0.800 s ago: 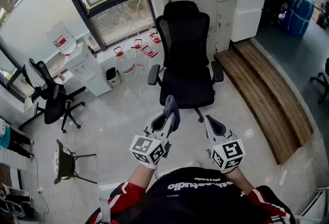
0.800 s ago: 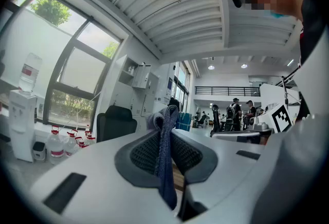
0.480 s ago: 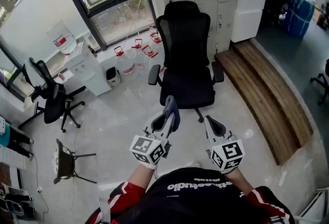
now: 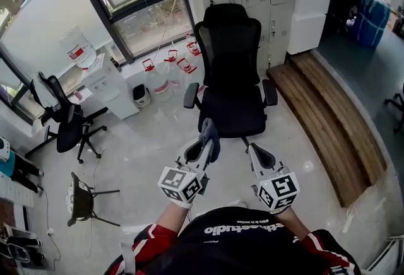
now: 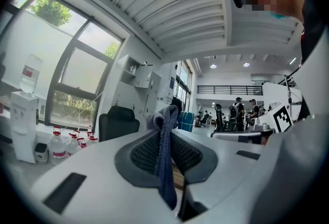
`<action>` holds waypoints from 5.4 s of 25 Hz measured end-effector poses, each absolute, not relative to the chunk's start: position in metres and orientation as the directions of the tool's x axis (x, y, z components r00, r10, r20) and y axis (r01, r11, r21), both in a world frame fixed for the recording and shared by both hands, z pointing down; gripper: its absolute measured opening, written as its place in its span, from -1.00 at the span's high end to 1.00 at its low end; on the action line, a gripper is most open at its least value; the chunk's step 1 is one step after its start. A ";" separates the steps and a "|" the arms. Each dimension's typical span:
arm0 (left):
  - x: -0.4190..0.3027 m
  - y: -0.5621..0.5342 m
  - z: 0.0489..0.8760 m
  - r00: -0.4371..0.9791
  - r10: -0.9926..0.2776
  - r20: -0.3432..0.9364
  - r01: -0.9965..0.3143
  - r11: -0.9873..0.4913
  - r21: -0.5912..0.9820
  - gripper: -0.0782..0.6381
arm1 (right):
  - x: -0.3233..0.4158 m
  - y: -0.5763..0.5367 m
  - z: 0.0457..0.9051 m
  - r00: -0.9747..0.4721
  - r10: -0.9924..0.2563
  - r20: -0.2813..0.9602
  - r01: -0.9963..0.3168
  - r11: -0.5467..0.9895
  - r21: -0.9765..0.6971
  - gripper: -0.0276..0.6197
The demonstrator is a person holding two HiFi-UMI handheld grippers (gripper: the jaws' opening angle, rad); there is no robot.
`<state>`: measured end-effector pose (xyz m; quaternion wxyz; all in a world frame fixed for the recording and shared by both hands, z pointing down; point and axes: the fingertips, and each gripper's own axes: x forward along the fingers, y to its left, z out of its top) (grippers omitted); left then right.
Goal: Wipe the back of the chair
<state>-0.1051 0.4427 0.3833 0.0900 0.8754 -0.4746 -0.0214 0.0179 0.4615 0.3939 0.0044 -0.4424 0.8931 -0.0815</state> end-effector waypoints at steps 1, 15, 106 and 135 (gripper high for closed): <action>-0.103 0.440 0.383 0.546 -0.836 0.050 -0.829 -0.531 0.176 0.61 | 0.019 0.458 0.393 -0.613 -0.788 0.062 -0.786 0.599 -0.152 0.87; -0.058 0.408 0.393 0.547 -0.831 0.104 -0.835 -0.531 0.144 0.61 | 0.055 0.421 0.408 -0.630 -0.776 0.036 -0.762 0.608 -0.221 0.87; 0.159 -0.546 0.548 0.858 -0.482 0.181 -0.514 -0.811 0.278 0.61 | 0.201 -0.352 0.455 -0.208 -0.956 0.206 -0.963 0.163 -0.216 0.87; 0.029 -0.661 0.644 0.697 -0.644 0.315 -0.714 -0.660 0.232 0.61 | 0.145 -0.379 0.476 -0.227 -0.943 0.243 -0.969 0.193 -0.154 0.87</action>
